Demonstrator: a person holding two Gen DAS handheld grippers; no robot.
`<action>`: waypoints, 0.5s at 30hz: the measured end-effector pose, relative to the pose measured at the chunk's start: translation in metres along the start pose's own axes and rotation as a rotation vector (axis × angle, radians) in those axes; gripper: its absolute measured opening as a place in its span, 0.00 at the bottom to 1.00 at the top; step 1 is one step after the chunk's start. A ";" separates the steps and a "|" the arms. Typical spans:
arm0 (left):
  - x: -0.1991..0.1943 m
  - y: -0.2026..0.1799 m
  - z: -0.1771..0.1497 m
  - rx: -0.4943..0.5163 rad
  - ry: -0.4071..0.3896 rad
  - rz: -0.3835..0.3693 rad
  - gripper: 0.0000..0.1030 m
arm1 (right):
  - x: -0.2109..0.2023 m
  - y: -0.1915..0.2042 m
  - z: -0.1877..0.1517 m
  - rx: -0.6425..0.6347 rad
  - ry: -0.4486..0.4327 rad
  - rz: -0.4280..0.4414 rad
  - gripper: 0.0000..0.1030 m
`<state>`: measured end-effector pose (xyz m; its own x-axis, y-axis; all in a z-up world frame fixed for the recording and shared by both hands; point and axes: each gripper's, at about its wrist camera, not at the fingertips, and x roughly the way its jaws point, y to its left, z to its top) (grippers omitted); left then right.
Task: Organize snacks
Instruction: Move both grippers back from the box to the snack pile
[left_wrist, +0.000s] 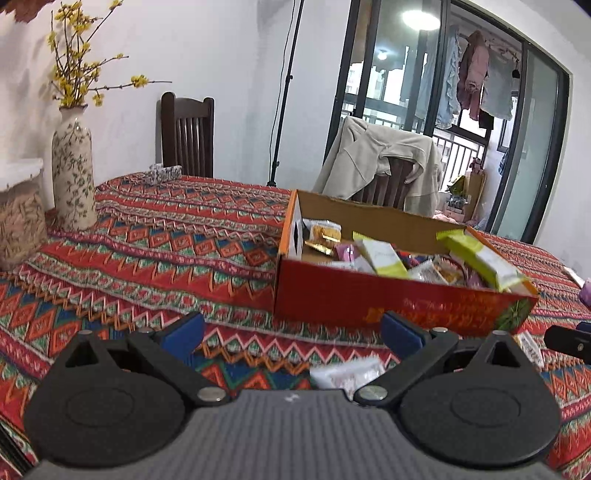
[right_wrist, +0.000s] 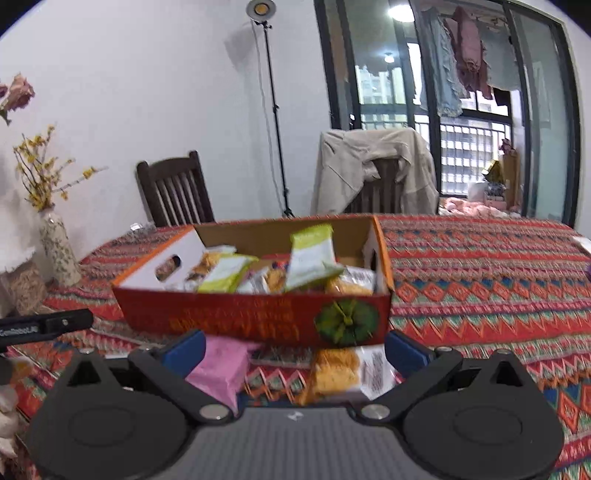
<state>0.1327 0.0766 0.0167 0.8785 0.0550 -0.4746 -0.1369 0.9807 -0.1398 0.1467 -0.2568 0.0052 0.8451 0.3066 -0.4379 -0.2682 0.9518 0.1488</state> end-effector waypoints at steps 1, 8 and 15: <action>0.000 0.000 -0.004 0.000 -0.001 0.001 1.00 | 0.000 -0.001 -0.004 0.001 0.007 -0.010 1.00; 0.001 -0.002 -0.017 0.004 -0.021 -0.048 1.00 | -0.001 -0.013 -0.023 0.025 0.068 -0.075 1.00; 0.002 -0.005 -0.021 0.013 -0.026 -0.035 1.00 | -0.005 -0.022 -0.031 0.014 0.087 -0.127 1.00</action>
<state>0.1258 0.0681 -0.0020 0.8944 0.0252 -0.4465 -0.1000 0.9844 -0.1448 0.1338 -0.2791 -0.0233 0.8285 0.1837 -0.5290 -0.1543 0.9830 0.0996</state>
